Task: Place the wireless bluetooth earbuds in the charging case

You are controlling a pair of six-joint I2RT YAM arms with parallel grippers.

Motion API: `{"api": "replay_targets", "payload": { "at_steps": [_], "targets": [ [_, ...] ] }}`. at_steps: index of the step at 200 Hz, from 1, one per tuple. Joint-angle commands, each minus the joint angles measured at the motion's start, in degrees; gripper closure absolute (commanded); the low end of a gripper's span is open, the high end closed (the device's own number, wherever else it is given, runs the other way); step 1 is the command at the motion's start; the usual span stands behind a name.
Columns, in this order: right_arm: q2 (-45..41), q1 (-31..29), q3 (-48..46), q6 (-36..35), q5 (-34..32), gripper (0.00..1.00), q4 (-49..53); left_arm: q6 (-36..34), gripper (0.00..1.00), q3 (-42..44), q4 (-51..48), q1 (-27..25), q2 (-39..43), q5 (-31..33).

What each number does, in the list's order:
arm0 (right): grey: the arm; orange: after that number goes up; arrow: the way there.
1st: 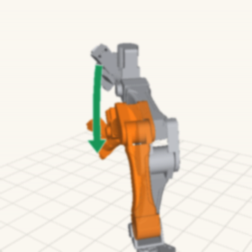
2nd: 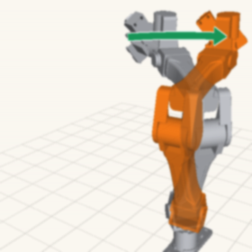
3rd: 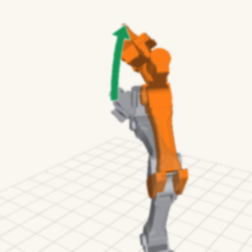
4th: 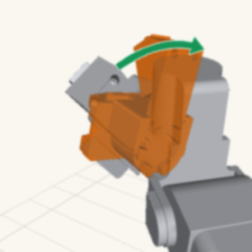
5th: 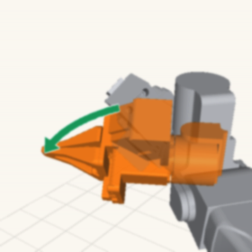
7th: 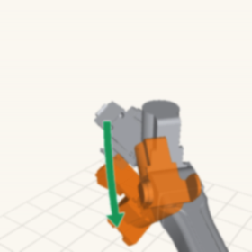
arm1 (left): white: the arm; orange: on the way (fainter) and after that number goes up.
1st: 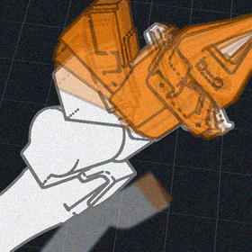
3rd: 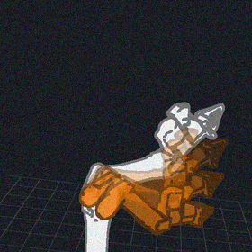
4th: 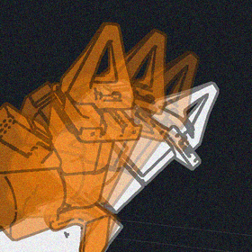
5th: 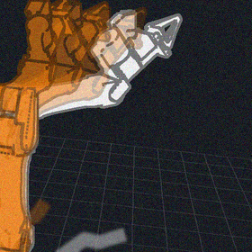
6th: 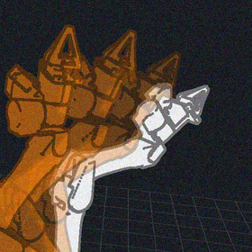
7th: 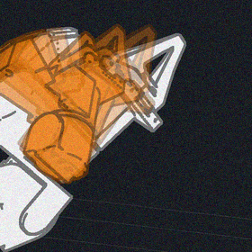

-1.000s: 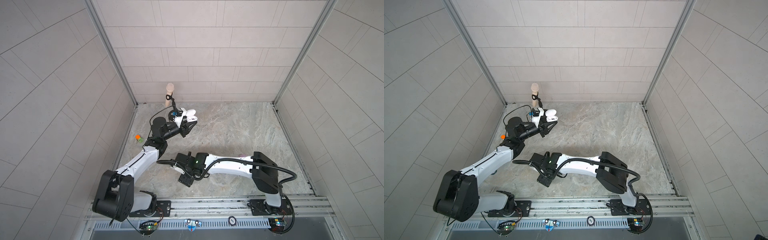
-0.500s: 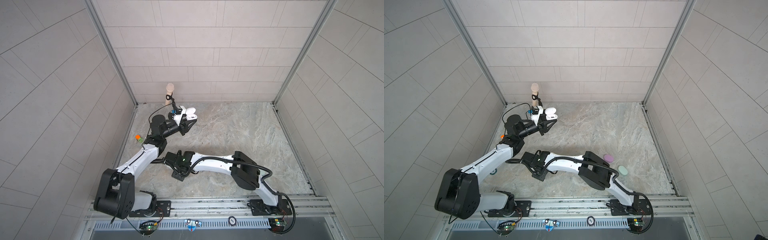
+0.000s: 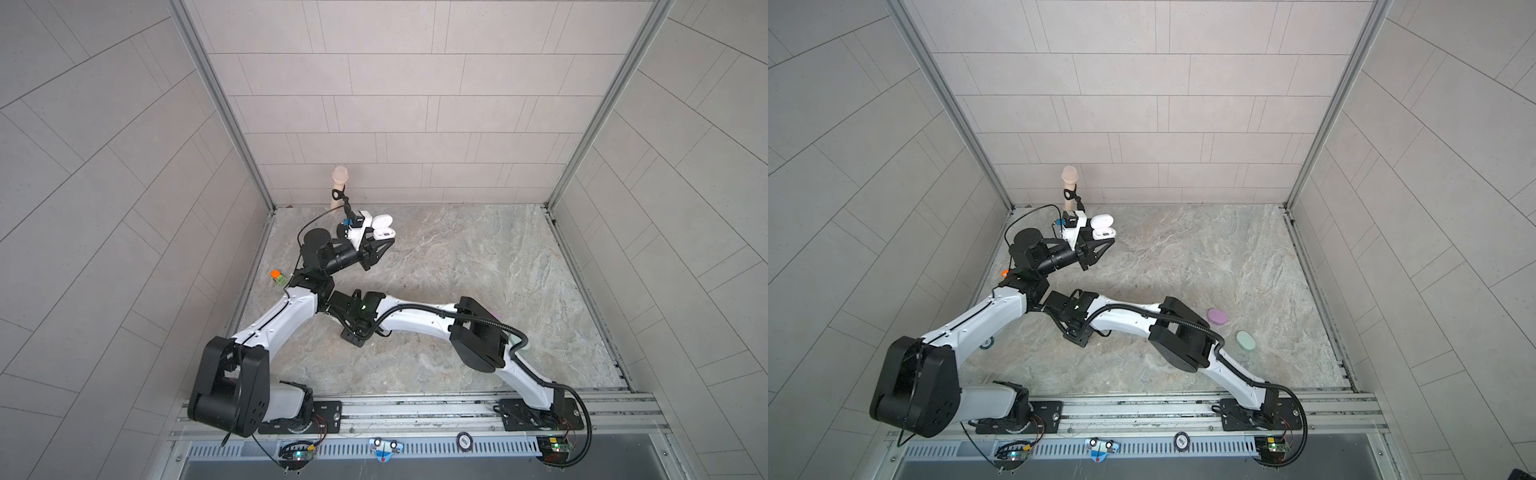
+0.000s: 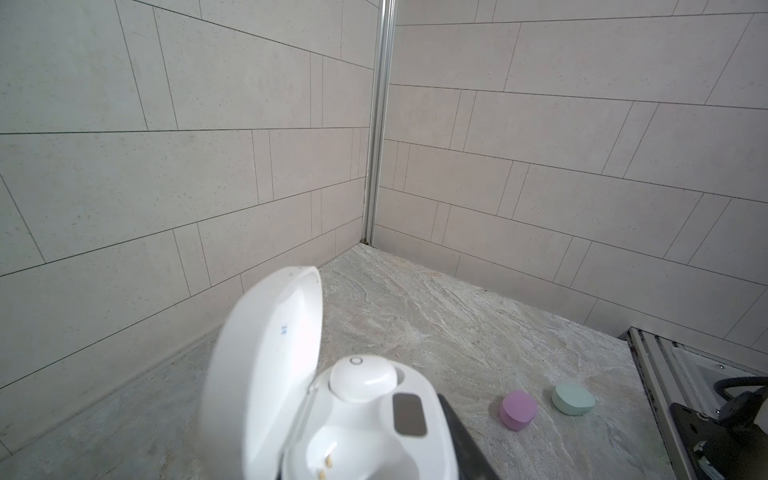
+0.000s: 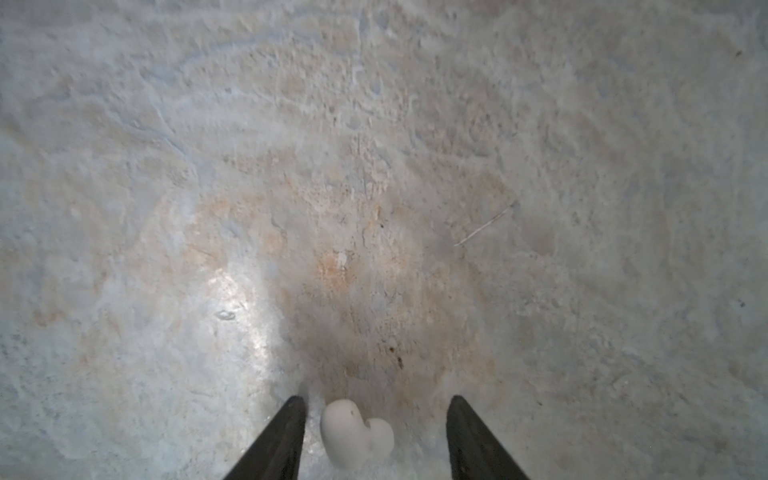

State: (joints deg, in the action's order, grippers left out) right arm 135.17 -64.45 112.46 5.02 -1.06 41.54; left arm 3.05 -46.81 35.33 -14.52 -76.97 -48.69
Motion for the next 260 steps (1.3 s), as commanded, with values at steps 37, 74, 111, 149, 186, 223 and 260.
{"api": "replay_targets", "payload": {
  "at_steps": [37, 74, 111, 149, 186, 223, 260],
  "targets": [
    [-0.17, 1.53, -1.33, 4.01, -7.64, 0.47, 3.77, 0.68, 0.76, -1.22, 2.45, 0.35, 0.2, -1.32],
    [-1.84, 4.1, -3.56, 8.46, -11.73, 0.48, 3.86, 0.91, 0.76, -1.08, 2.74, 0.29, 0.25, -1.35],
    [-1.97, 6.48, -3.8, 11.22, -14.21, 0.49, 6.75, 0.91, 0.76, -1.09, 2.6, 0.3, 0.44, -1.33],
    [-4.77, 8.75, -8.13, 13.2, -15.39, 0.49, 7.18, 1.0, 0.76, -0.71, 2.46, 0.29, 0.72, -1.27],
    [-8.94, 9.34, -11.88, 13.24, -11.39, 0.46, 4.08, 0.73, 0.76, -0.3, 1.94, 0.29, 1.55, -0.67],
    [-12.92, 9.01, -14.01, 14.84, -10.0, 0.38, 1.15, 0.05, 0.76, 0.09, 0.48, 0.29, 2.59, -0.45],
    [-14.67, 7.51, -13.68, 16.07, -7.77, 0.34, -0.01, 0.03, 0.76, 0.14, -0.2, 0.29, 3.18, -0.37]
  ]
}}
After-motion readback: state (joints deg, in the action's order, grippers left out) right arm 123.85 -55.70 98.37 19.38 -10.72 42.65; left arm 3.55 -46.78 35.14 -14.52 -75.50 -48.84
